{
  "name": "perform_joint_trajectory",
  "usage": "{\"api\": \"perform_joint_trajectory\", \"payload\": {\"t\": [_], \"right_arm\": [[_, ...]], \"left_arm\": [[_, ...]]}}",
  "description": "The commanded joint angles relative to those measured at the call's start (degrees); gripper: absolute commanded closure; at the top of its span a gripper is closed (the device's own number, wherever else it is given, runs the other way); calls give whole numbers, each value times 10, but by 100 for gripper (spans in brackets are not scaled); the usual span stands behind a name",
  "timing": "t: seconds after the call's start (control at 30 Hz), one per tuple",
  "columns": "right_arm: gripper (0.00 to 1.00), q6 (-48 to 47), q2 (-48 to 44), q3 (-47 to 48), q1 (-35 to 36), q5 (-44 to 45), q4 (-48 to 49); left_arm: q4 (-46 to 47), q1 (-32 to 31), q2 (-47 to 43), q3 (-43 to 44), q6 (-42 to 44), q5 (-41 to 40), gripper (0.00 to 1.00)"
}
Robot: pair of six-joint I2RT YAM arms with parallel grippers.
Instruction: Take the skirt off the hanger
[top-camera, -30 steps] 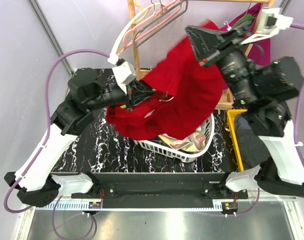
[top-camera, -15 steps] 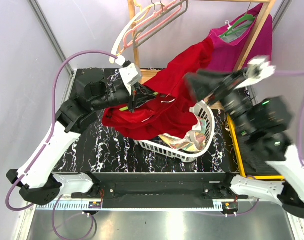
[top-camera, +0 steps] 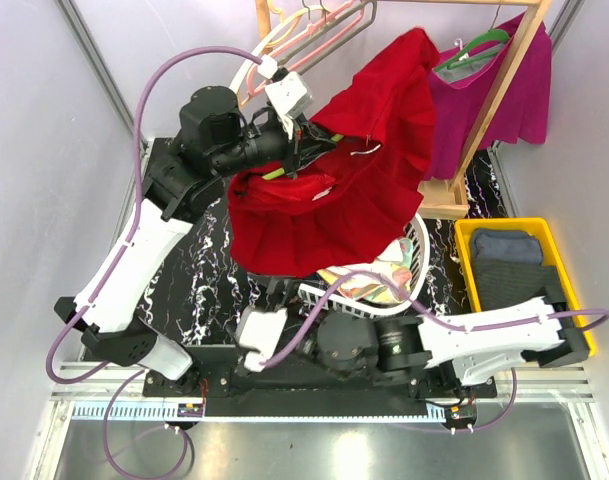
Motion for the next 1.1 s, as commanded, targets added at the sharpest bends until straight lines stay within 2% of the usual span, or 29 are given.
{"api": "perform_joint_trajectory", "payload": {"t": [0.0, 0.03, 0.1, 0.2, 0.23, 0.27, 0.3, 0.33, 0.43, 0.5, 0.63, 0.7, 0.83, 0.97, 1.0, 1.07], "right_arm": [[0, -269, -3, -24, 2, 150, 191], [0, -317, -3, -29, 2, 158, 248], [0, -364, -3, -55, 1, 170, 301], [0, -464, 20, -143, -16, 208, 513], [0, -486, 31, -167, -32, 240, 673], [0, -475, 52, -195, -42, 265, 735], [0, -425, 58, -204, -55, 291, 770], [0, -397, 61, -211, -76, 331, 787], [0, -314, 71, -231, -103, 355, 813], [0, -291, 94, -220, -133, 350, 815], [0, -295, 159, -137, -192, 312, 839], [0, -289, 199, -103, -203, 295, 839], [0, -266, 269, -28, -204, 251, 833], [0, -231, 304, 17, -205, 232, 803], [2, -229, 309, 26, -205, 230, 802], [21, -231, 315, 38, -206, 225, 802]], "left_arm": [[79, -3, -18, 27, 12, -17, 100], [81, -3, -20, 26, 12, -18, 100], [87, -3, -21, 33, 14, -17, 100], [90, -3, 5, 118, 5, -19, 100], [90, -3, 24, 182, 1, -18, 100], [94, -5, 32, 208, -1, -12, 100], [99, -8, 36, 226, 4, -10, 100], [106, -11, 37, 243, 9, -9, 100], [153, -27, 19, 228, 37, -6, 100], [166, -35, 11, 215, 36, -1, 100], [192, -47, -17, 169, 20, 4, 100], [200, -55, -25, 141, 22, 5, 100], [206, -67, -33, 138, 19, 13, 100], [207, -71, -38, 136, 16, 14, 100], [207, -72, -40, 132, 14, 14, 100], [207, -73, -47, 127, 13, 15, 100]]}}
